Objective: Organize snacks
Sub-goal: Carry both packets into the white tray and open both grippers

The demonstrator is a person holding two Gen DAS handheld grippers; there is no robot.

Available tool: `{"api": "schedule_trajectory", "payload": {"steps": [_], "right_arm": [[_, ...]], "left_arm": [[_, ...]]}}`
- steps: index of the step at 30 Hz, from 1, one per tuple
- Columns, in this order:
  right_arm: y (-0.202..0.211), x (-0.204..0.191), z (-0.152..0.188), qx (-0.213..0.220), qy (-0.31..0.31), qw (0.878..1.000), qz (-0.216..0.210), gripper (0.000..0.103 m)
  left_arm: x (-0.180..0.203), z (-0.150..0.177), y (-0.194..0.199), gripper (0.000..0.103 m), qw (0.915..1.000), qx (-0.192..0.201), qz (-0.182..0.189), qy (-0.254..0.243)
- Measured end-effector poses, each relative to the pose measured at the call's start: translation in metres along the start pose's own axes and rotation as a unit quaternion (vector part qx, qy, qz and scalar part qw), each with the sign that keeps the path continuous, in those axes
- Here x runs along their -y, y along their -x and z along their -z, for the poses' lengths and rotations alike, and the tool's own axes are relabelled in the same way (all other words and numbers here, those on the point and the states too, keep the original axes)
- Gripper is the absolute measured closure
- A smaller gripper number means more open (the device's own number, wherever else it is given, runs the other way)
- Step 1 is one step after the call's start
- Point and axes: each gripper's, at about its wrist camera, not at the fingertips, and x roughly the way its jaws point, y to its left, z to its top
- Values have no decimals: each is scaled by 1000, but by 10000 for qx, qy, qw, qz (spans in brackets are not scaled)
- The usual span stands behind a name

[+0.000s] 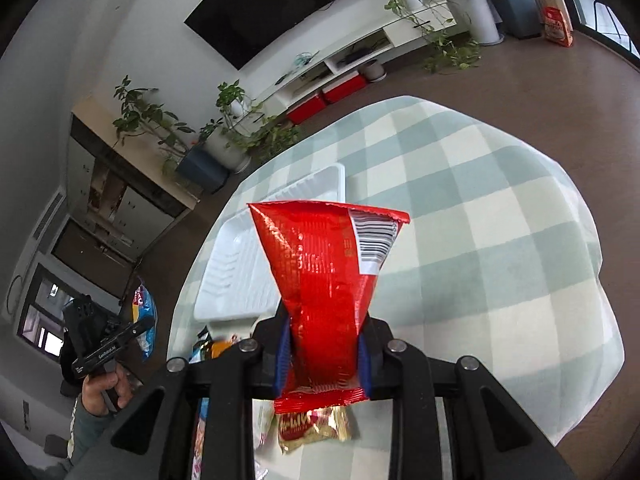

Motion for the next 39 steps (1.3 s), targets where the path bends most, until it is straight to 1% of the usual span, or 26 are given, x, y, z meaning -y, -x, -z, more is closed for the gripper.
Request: {"api": "schedule_trajectory", "payload": {"steps": [3, 5, 7, 9, 11, 13, 15, 17, 19, 24, 26, 27, 28, 29, 30, 31, 32, 33, 34, 35, 36, 37, 38, 39], "right_arm": [[-22, -17, -30, -74, 179, 9998, 31, 74], [-46, -30, -46, -271, 314, 9991, 76, 74], [-67, -38, -61, -362, 433, 9982, 205, 74], [-83, -43, -66, -485, 562, 9970, 241, 74], [-99, -44, -68, -635, 662, 9953, 324, 74], [-119, -42, -72, -810, 639, 9935, 489, 74], [-137, -37, -73, -1071, 565, 9911, 562, 74], [-148, -34, -70, -1198, 584, 9886, 705, 74], [-154, -31, -64, -1350, 574, 9865, 724, 74], [-151, -35, -50, -1397, 637, 9842, 882, 74], [-151, -36, -47, -1426, 609, 9833, 953, 72], [-150, -38, -45, -1414, 608, 9832, 979, 69], [-150, -38, -45, -1390, 608, 9835, 990, 63], [-151, -37, -44, -1387, 601, 9833, 1012, 59], [-151, -36, -42, -1377, 585, 9834, 1024, 57], [-151, -35, -42, -1360, 566, 9836, 1045, 53], [-149, -34, -41, -1334, 556, 9838, 1064, 48], [-148, -34, -41, -1307, 547, 9842, 1064, 46], [-146, -34, -41, -1276, 553, 9848, 1041, 43], [-143, -35, -41, -1229, 570, 9857, 1005, 42], [-140, -36, -41, -1178, 582, 9866, 963, 40], [-137, -38, -42, -1114, 605, 9875, 938, 35], [-133, -40, -42, -1047, 627, 9881, 932, 31], [-128, -41, -43, -977, 634, 9890, 910, 30]], "left_arm": [[8, -34, -26, 78, 9997, -97, -125, -173], [15, -49, -48, 78, 9992, -252, -145, -268], [22, -58, -68, 78, 9981, -414, -253, -390], [28, -60, -89, 78, 9969, -570, -303, -451], [30, -63, -108, 78, 9951, -744, -430, -483], [30, -61, -125, 78, 9933, -897, -561, -473], [30, -57, -138, 78, 9916, -1013, -645, -486], [30, -52, -147, 78, 9902, -1089, -691, -529], [31, -45, -153, 78, 9890, -1142, -721, -603], [30, -36, -165, 76, 9871, -1186, -820, -694], [30, -34, -168, 76, 9869, -1169, -858, -706], [30, -34, -168, 76, 9871, -1141, -865, -712], [30, -34, -168, 76, 9872, -1126, -874, -712], [30, -35, -167, 75, 9874, -1109, -875, -709], [30, -35, -167, 75, 9875, -1086, -896, -714], [30, -35, -165, 74, 9878, -1050, -906, -712], [29, -36, -163, 71, 9883, -1014, -902, -696], [28, -37, -161, 67, 9894, -954, -873, -655], [29, -37, -158, 57, 9906, -890, -832, -627], [31, -37, -155, 43, 9913, -806, -825, -629], [33, -37, -153, 39, 9916, -733, -846, -653], [36, -38, -151, 36, 9918, -684, -845, -673], [38, -38, -148, 36, 9919, -660, -839, -687], [40, -38, -146, 36, 9921, -638, -826, -690]]}}
